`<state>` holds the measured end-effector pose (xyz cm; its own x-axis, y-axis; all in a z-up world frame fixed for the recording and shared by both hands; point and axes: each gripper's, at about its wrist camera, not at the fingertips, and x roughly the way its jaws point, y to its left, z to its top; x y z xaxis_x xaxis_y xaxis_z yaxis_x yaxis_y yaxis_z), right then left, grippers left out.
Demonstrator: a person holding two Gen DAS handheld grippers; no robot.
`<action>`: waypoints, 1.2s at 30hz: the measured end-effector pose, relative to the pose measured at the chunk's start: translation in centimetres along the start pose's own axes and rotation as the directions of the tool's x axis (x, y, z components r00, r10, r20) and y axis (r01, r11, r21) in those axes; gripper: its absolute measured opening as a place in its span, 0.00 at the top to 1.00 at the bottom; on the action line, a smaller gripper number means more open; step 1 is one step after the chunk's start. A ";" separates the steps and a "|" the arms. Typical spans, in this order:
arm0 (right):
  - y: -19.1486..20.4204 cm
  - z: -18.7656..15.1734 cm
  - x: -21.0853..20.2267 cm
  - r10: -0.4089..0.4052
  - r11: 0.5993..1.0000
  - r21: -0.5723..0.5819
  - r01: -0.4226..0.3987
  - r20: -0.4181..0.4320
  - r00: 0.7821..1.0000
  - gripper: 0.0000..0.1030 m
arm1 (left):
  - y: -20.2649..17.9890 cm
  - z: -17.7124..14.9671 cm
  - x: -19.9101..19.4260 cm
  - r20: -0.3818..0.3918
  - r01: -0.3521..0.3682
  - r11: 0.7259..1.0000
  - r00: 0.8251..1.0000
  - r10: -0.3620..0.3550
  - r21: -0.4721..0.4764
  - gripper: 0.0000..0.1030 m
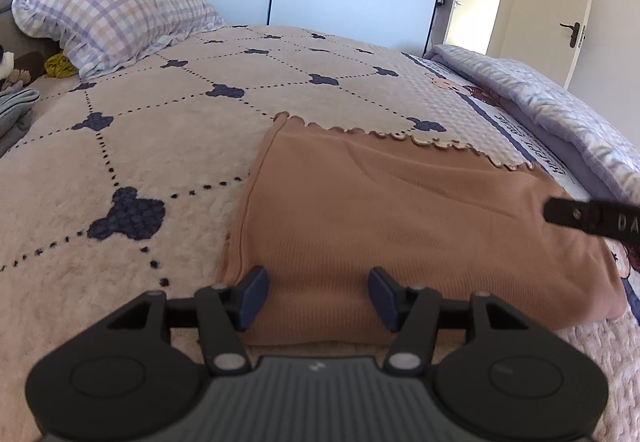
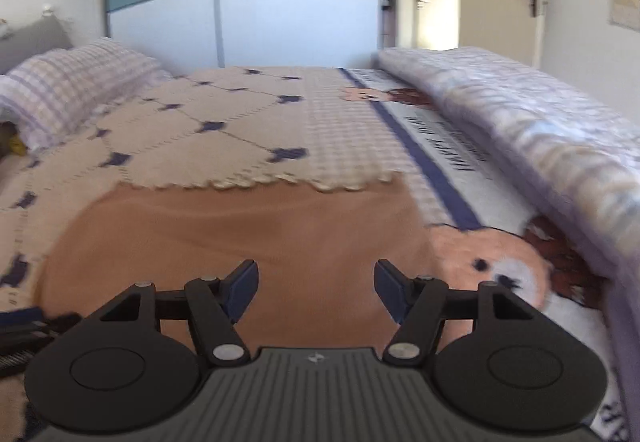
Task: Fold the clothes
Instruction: 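Lay the hem over the collar and open both grippers, then press the folded tan top flat with both grippers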
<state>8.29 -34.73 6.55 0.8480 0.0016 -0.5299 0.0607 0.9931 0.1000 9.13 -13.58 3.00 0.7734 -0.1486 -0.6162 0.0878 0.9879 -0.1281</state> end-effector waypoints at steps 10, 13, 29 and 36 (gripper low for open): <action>3.9 3.6 12.4 0.121 0.992 -0.001 -0.125 -0.233 0.965 0.34 | 0.3 -0.1 -0.6 -0.006 0.021 1.000 1.000 -0.020 0.011 0.42; 4.2 4.4 13.8 0.089 0.991 -0.075 -0.110 -0.245 0.965 0.31 | 0.3 0.1 -0.7 -0.019 0.026 1.000 0.999 -0.026 -0.001 0.42; 2.5 3.1 6.5 0.190 0.980 0.077 -0.181 -0.121 0.974 0.31 | 2.0 0.8 -0.2 -0.032 0.107 0.993 0.994 -0.109 -0.052 0.41; -3.3 -1.5 1.9 0.098 0.994 -0.035 -0.104 -0.149 0.984 0.31 | 3.3 0.8 -0.4 -0.028 0.162 0.982 0.986 -0.165 -0.099 0.41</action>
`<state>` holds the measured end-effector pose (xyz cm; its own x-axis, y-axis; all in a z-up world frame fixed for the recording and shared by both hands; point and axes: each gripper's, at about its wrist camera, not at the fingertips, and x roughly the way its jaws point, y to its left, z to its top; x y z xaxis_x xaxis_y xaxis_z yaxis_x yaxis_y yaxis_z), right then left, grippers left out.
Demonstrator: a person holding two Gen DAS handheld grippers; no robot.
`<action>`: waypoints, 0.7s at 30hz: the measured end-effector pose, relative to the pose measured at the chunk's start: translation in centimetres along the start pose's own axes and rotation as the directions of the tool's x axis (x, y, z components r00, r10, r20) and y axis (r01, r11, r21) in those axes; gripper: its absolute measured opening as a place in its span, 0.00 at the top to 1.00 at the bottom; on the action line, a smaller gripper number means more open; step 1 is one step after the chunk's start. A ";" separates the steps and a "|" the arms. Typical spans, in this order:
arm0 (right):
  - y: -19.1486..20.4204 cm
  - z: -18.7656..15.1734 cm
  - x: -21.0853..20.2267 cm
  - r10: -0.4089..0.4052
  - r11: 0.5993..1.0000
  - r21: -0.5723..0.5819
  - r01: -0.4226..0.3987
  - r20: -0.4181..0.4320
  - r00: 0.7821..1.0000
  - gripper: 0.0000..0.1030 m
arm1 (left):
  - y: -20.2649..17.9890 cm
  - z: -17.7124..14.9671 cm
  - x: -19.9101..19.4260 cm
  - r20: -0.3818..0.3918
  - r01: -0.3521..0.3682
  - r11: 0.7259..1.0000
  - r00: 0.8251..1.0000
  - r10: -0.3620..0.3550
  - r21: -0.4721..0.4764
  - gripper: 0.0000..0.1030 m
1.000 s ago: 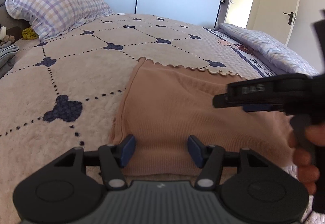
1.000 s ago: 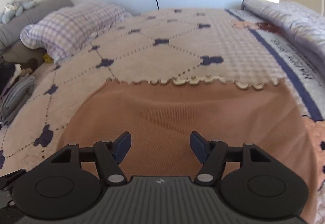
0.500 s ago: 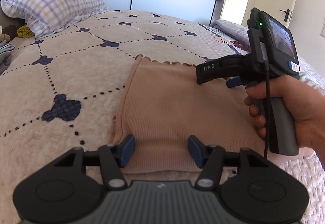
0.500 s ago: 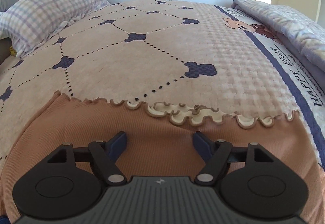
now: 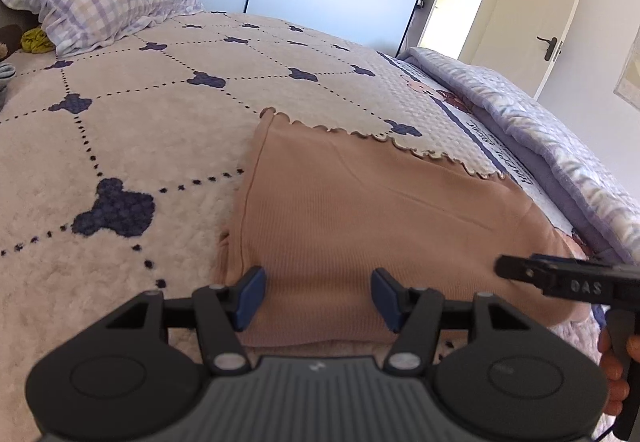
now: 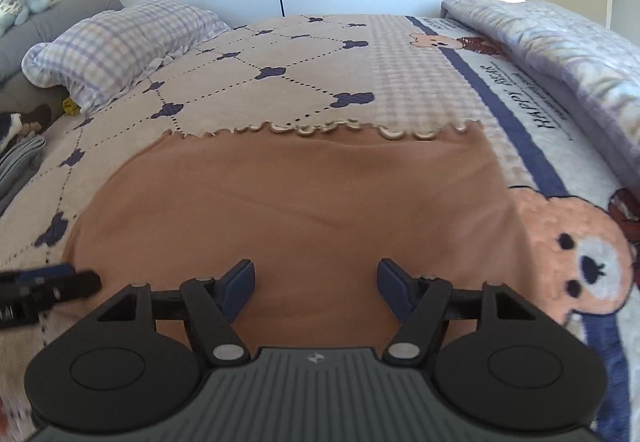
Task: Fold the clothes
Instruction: 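Press the folded tan top flat with both grippers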
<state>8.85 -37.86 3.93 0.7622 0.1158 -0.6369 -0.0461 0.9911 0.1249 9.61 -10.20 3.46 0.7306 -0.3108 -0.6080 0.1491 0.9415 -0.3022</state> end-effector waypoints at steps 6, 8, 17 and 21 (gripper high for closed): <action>-4.5 -1.5 -3.5 -0.071 0.991 0.111 0.073 -0.021 0.997 0.35 | -0.9 0.2 -0.5 0.006 -0.026 1.000 1.000 0.026 0.003 0.41; -3.2 -0.9 -4.7 -0.149 0.977 0.152 0.148 -0.001 0.989 0.33 | -1.8 0.7 -1.2 0.025 -0.020 1.000 1.000 0.019 0.016 0.38; 6.6 -0.8 -2.9 0.024 0.999 0.035 -0.025 0.023 0.999 0.34 | -3.4 -0.1 -0.7 0.019 -0.063 0.996 0.998 0.062 0.068 0.37; 8.1 -2.5 -1.1 -0.028 0.997 -0.074 0.028 -0.003 1.000 0.33 | -3.0 -0.7 0.1 -0.002 -0.096 0.991 0.995 0.097 0.095 0.36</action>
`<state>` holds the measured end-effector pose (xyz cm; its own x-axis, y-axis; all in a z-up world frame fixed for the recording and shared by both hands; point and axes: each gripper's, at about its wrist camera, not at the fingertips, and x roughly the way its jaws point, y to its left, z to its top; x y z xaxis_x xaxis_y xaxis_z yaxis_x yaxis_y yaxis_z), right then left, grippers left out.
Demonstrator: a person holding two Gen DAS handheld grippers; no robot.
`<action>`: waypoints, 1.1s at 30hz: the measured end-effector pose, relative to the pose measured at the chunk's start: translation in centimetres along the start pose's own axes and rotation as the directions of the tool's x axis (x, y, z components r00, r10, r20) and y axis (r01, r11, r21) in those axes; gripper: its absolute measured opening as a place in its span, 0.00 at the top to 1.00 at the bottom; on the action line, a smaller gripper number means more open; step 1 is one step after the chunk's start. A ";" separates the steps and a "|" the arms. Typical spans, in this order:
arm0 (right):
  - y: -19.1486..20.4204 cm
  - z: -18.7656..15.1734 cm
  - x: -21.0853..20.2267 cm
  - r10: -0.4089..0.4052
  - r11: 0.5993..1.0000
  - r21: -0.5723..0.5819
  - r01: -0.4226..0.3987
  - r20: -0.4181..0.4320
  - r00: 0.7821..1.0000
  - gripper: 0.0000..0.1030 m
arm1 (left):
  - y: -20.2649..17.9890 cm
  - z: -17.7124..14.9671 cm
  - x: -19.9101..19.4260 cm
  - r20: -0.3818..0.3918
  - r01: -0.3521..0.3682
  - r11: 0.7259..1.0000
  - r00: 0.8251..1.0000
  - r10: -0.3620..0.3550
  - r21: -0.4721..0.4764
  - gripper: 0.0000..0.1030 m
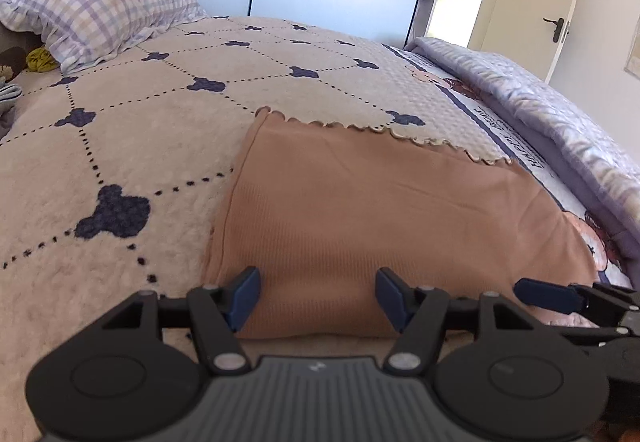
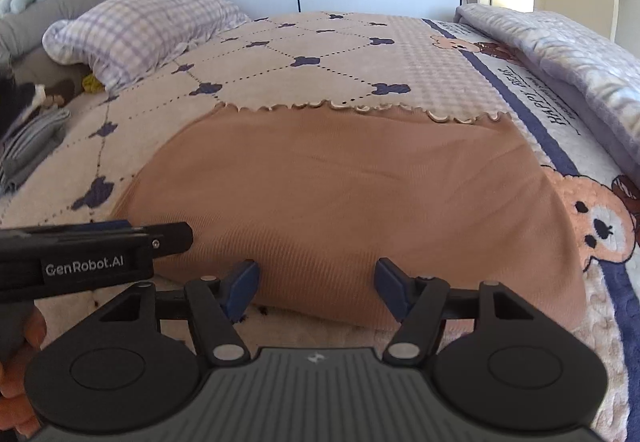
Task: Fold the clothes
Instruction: 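Press the folded tan top flat with both grippers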
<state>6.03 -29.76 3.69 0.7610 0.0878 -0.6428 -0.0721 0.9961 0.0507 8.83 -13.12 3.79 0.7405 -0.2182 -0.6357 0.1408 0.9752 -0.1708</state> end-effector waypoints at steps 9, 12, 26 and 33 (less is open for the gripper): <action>-1.2 0.1 0.1 0.056 0.998 -0.010 -0.057 -0.024 0.998 0.33 | 0.7 0.3 0.1 -0.009 0.013 1.000 1.000 -0.013 0.004 0.35; -3.4 0.7 -1.4 0.102 0.983 0.148 -0.107 0.040 0.994 0.34 | 0.9 1.0 -0.7 0.008 0.035 0.999 0.999 -0.034 -0.032 0.36; -2.4 -0.5 1.1 -0.002 1.000 0.027 0.002 -0.001 1.000 0.31 | 0.4 0.2 0.5 -0.022 -0.003 0.998 1.000 0.004 0.070 0.36; -2.4 -0.7 1.3 -0.008 1.000 0.013 0.008 0.000 1.000 0.31 | 0.5 0.2 0.6 -0.034 0.004 0.997 0.999 -0.002 0.075 0.36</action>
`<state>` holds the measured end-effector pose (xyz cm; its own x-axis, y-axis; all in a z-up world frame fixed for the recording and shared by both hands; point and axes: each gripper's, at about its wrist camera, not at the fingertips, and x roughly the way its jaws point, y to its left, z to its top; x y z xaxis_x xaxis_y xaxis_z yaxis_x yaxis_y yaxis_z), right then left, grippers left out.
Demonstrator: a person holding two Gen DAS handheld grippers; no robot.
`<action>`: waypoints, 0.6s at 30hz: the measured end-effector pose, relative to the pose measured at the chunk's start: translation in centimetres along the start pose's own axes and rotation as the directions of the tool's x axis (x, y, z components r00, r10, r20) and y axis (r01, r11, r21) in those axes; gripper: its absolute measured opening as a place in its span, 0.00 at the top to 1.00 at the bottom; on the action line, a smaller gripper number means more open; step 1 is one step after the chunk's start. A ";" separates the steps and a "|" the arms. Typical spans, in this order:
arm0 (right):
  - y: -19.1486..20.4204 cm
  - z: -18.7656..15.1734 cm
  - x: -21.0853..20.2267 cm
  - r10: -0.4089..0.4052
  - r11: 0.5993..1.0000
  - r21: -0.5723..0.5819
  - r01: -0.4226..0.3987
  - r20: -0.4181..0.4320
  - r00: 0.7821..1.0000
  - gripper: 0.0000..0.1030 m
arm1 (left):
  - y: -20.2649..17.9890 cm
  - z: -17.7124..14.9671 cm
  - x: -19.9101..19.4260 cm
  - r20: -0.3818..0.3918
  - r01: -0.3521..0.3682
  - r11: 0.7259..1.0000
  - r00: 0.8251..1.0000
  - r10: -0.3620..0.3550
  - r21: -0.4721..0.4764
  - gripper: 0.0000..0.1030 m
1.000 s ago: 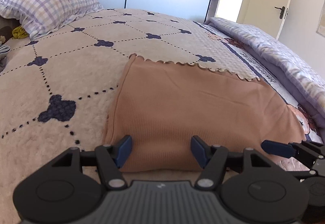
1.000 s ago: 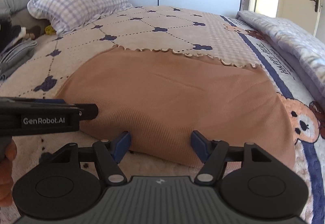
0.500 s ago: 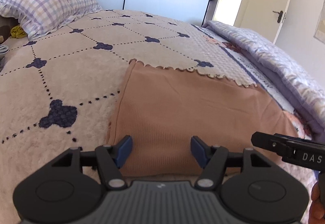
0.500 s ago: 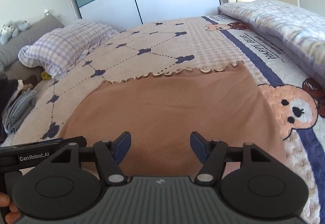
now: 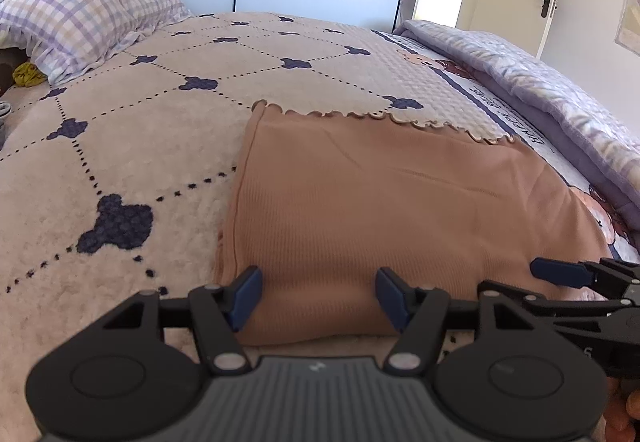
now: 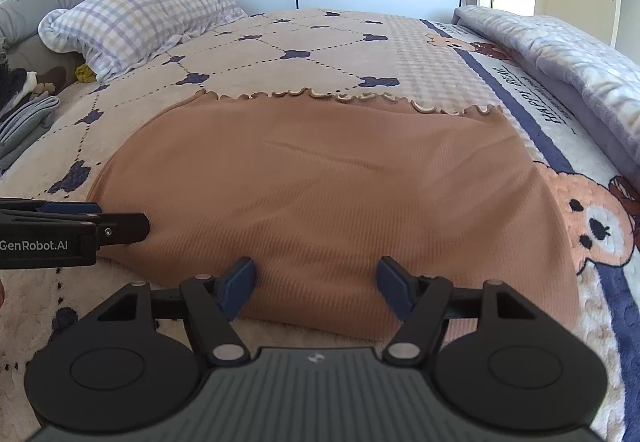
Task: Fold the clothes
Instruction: 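Press the folded tan top flat with both grippers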
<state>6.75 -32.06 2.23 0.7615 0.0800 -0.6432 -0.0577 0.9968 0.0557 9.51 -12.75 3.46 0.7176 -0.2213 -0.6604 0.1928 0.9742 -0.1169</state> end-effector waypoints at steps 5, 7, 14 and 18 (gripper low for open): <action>0.0 0.0 -0.1 0.003 1.000 0.002 -0.003 0.003 1.000 0.31 | 0.2 0.1 0.0 -0.004 0.009 1.000 1.000 -0.009 -0.007 0.36; -0.2 0.2 -0.4 0.006 1.000 0.008 -0.006 0.011 1.000 0.31 | 0.3 0.2 0.0 -0.006 0.014 1.000 1.000 -0.014 -0.019 0.36; -6.1 0.8 -4.5 0.014 0.913 0.406 -0.044 0.078 0.997 0.30 | 0.3 0.5 -0.1 -0.014 0.016 0.999 1.000 -0.016 -0.034 0.36; -12.1 -1.4 -5.8 -0.078 0.703 0.711 0.012 0.060 0.995 0.30 | 0.5 0.6 -0.1 -0.018 0.018 0.998 1.000 -0.019 -0.060 0.36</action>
<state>2.14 -44.59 4.22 0.8013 0.0011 -0.5983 0.4281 0.6976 0.5745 9.98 -12.27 3.89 0.7016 -0.2387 -0.6714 0.1651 0.9710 -0.1727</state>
